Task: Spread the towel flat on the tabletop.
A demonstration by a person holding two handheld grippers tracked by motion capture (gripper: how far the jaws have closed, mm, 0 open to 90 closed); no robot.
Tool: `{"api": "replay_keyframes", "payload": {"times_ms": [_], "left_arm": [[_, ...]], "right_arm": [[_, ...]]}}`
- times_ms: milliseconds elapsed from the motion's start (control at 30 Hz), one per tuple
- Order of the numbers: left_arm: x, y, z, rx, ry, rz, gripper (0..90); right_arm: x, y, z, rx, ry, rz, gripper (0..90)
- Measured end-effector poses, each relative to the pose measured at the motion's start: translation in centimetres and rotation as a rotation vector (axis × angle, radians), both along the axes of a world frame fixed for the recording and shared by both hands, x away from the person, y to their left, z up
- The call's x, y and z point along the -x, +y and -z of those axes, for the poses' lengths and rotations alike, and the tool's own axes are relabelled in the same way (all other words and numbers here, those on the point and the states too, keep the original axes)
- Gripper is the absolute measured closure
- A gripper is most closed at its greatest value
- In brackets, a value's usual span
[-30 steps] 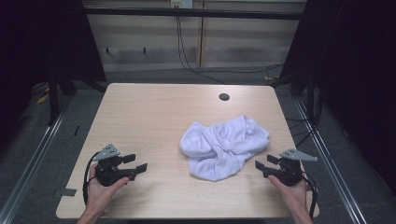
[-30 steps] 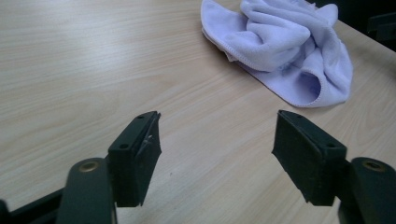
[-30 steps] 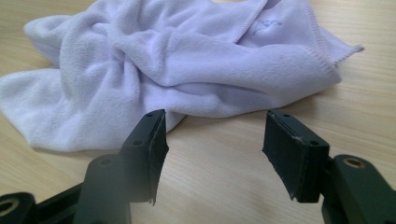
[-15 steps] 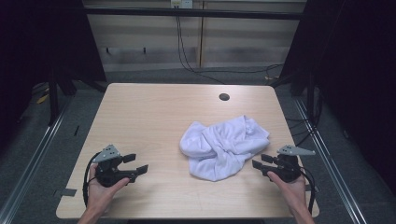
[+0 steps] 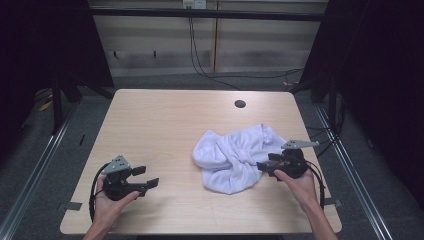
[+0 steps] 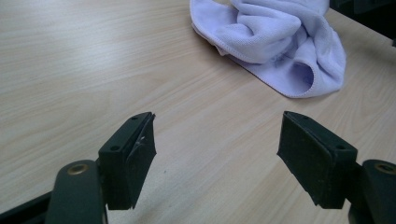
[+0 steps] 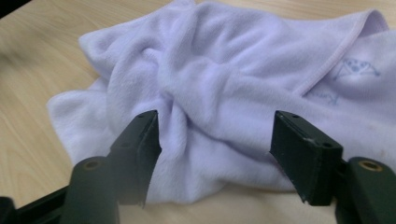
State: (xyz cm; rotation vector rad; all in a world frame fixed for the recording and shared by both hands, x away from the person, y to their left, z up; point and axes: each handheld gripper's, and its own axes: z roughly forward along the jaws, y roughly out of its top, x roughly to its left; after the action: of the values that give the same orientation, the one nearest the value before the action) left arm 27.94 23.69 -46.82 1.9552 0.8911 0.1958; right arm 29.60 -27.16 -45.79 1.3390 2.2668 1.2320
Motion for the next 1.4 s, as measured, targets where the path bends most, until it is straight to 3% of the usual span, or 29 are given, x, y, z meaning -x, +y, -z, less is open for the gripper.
{"api": "replay_keyframes", "payload": {"times_ms": [100, 300, 367, 467, 567, 733, 833, 1033, 1233, 1400], "left_arm": [[0.0, -0.2, 0.1, -0.011, 0.0, 0.007, 27.0], [0.0, -0.1, 0.1, -0.014, -0.003, 0.013, 26.9], [0.0, -0.1, 0.1, -0.015, -0.003, 0.011, 26.7], [0.0, -0.2, 0.1, -0.02, 0.002, 0.016, 26.5], [0.0, -0.2, 0.1, -0.029, -0.001, 0.021, 26.5], [0.1, -0.1, 0.0, -0.024, -0.005, 0.013, 26.5], [0.1, -0.2, 0.0, -0.032, -0.006, 0.014, 26.6], [-0.1, -0.2, 0.1, -0.031, -0.003, 0.014, 26.7], [0.1, -0.1, 0.0, -0.016, -0.005, 0.003, 27.2], [0.1, 0.2, -0.1, 0.011, 0.004, 0.013, 34.4]], "right_arm": [[-1.7, 0.3, 0.0, 0.034, 0.004, -0.009, 32.2], [-4.7, 0.0, 1.1, 0.016, 0.046, 0.017, 29.2], [-5.4, 0.3, 2.1, 0.081, 0.052, 0.035, 28.3], [-5.9, 1.0, 3.8, 0.097, 0.105, 0.031, 30.3], [-5.9, 1.7, 3.9, 0.138, 0.095, 0.036, 36.8], [-5.1, 2.2, 4.0, 0.13, 0.071, 0.035, 57.6], [-5.0, 2.6, 3.9, 0.13, 0.07, 0.022, 64.3], [-4.8, 4.2, 4.0, 0.1, 0.08, -0.03, 66.7], [-4.1, 8.1, 4.0, 0.091, 0.076, -0.14, 66.4], [-3.6, 11.0, 4.1, 0.072, 0.075, -0.217, 65.4]]}}
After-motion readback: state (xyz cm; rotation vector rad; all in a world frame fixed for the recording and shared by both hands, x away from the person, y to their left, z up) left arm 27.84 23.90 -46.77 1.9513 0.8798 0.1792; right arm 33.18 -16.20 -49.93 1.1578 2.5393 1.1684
